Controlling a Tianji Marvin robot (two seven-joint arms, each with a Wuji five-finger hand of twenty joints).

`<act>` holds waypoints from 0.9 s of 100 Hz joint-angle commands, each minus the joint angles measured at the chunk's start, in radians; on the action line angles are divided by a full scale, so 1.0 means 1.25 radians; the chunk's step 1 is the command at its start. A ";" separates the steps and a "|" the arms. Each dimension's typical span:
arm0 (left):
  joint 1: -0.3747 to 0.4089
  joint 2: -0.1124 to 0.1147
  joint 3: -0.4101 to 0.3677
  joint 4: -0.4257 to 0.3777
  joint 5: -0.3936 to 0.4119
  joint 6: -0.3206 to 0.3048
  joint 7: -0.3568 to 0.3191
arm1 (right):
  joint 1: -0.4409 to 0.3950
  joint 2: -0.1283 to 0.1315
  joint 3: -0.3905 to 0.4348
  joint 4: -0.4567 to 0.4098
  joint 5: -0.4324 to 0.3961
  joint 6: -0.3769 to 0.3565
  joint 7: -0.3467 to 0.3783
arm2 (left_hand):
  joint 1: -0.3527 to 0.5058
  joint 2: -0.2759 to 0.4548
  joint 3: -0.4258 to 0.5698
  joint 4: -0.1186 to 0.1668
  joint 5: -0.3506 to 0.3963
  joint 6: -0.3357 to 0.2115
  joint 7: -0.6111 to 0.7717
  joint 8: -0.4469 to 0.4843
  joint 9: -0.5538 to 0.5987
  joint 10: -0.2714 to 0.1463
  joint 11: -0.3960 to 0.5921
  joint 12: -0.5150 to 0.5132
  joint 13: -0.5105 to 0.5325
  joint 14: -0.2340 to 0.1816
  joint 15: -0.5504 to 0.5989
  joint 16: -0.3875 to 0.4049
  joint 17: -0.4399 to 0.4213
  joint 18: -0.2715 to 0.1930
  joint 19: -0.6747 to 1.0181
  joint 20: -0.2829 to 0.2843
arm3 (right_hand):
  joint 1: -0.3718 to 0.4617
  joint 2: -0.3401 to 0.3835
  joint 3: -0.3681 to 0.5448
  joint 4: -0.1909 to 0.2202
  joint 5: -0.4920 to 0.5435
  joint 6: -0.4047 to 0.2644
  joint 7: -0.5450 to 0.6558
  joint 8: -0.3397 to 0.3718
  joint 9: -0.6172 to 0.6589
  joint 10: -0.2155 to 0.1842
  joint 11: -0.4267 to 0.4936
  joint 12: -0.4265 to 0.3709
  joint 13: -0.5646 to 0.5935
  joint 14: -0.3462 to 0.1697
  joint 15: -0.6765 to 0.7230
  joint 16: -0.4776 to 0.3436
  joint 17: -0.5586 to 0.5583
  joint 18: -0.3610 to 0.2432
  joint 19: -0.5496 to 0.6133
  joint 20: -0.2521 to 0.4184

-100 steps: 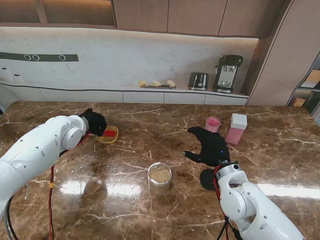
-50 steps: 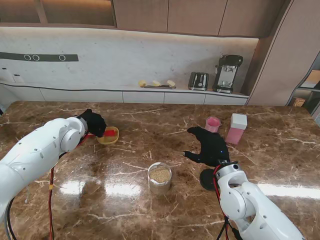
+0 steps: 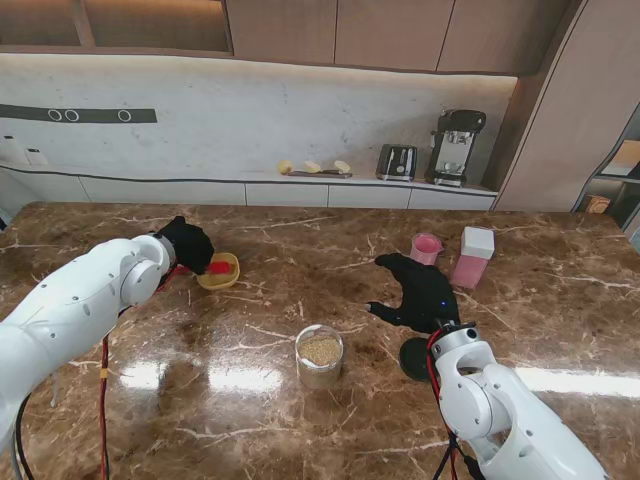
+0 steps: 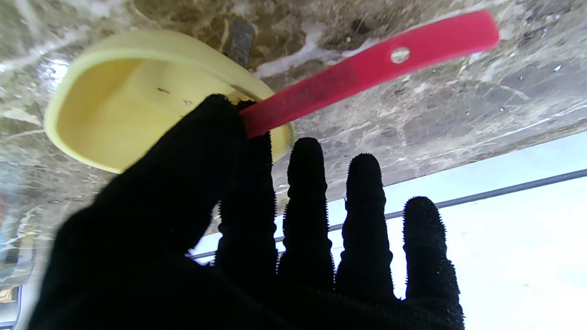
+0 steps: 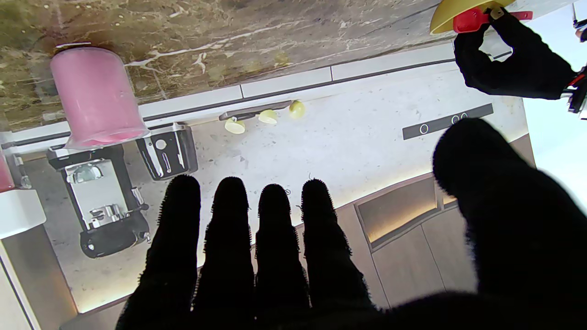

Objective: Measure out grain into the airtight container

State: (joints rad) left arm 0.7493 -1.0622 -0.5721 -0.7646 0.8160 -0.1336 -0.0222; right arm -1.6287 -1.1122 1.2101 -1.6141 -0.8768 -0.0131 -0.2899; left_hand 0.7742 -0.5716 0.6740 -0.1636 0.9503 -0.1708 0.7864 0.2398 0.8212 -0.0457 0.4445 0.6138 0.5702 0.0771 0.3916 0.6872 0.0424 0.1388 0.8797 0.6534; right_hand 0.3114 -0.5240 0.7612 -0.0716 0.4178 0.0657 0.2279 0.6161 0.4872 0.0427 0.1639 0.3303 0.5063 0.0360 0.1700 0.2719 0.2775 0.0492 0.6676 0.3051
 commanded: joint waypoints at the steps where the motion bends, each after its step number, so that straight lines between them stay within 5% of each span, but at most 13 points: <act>1: 0.006 0.002 -0.013 -0.012 0.012 -0.002 0.000 | -0.004 -0.002 0.000 0.005 0.004 0.000 0.008 | -0.006 0.052 0.032 -0.014 0.011 -0.075 0.053 0.045 -0.035 -0.016 -0.013 -0.009 -0.013 0.005 0.010 0.004 -0.003 0.008 0.026 0.013 | -0.028 0.014 0.013 0.015 -0.002 -0.015 0.000 0.000 -0.024 0.003 -0.004 -0.004 -0.003 0.001 -0.002 0.011 -0.003 0.000 0.016 0.020; 22: 0.042 0.012 -0.091 -0.067 0.058 -0.001 0.004 | -0.004 -0.003 0.000 0.008 0.006 -0.001 0.004 | -0.012 0.056 0.057 -0.026 -0.005 -0.088 0.064 0.089 -0.061 -0.018 -0.005 -0.072 -0.023 0.004 0.011 0.001 -0.007 0.003 0.026 0.012 | -0.029 0.015 0.014 0.016 -0.004 -0.016 -0.001 0.000 -0.025 0.003 -0.003 -0.004 -0.005 0.001 -0.002 0.011 -0.003 -0.002 0.015 0.022; 52: 0.126 0.025 -0.251 -0.224 0.127 -0.044 -0.049 | -0.003 -0.004 0.001 0.012 0.005 -0.005 -0.004 | 0.076 0.179 -0.052 -0.047 -0.131 -0.132 0.004 0.511 0.110 -0.012 -0.089 -0.088 0.094 0.006 0.006 -0.048 0.011 -0.020 0.021 -0.015 | -0.030 0.016 0.015 0.016 -0.003 -0.016 -0.001 0.000 -0.024 0.004 -0.002 -0.003 -0.004 0.000 -0.001 0.011 -0.002 -0.001 0.014 0.025; 68: 0.166 0.020 -0.301 -0.307 0.096 -0.061 -0.093 | -0.011 -0.003 0.007 0.001 0.003 -0.006 -0.002 | 0.087 0.190 -0.062 -0.054 -0.146 -0.137 0.015 0.553 0.215 -0.008 -0.063 -0.084 0.185 0.024 0.030 -0.049 0.015 -0.017 0.024 -0.014 | -0.031 0.017 0.016 0.016 -0.003 -0.015 -0.001 0.000 -0.024 0.004 -0.002 -0.003 -0.003 0.000 -0.001 0.011 -0.001 -0.002 0.014 0.026; 90: 0.203 0.011 -0.321 -0.382 0.025 -0.074 -0.125 | -0.023 -0.003 0.014 -0.012 0.001 -0.008 0.001 | 0.089 0.195 -0.078 -0.047 -0.149 -0.129 0.011 0.545 0.227 -0.004 0.024 0.086 0.264 0.057 0.089 -0.018 0.059 0.010 0.053 -0.004 | -0.033 0.019 0.017 0.016 -0.003 -0.015 -0.002 0.000 -0.024 0.004 -0.003 -0.004 -0.003 0.001 -0.001 0.011 0.000 -0.003 0.014 0.026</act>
State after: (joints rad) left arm 0.9950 -1.0356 -0.9787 -1.2243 0.8484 -0.2144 -0.1719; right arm -1.6459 -1.1144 1.2264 -1.6261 -0.8766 -0.0234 -0.3019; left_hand 0.8024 -0.3864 0.5644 -0.2287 0.7604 -0.2040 0.7345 0.8782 1.0726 -0.0577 0.4359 0.6610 0.8416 0.1101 0.4591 0.6450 0.1042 0.1156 0.9056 0.6412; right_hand 0.3114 -0.5140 0.7615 -0.0716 0.4178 0.0657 0.2279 0.6161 0.4773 0.0432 0.1639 0.3303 0.5063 0.0361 0.1701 0.2719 0.2778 0.0493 0.6684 0.3174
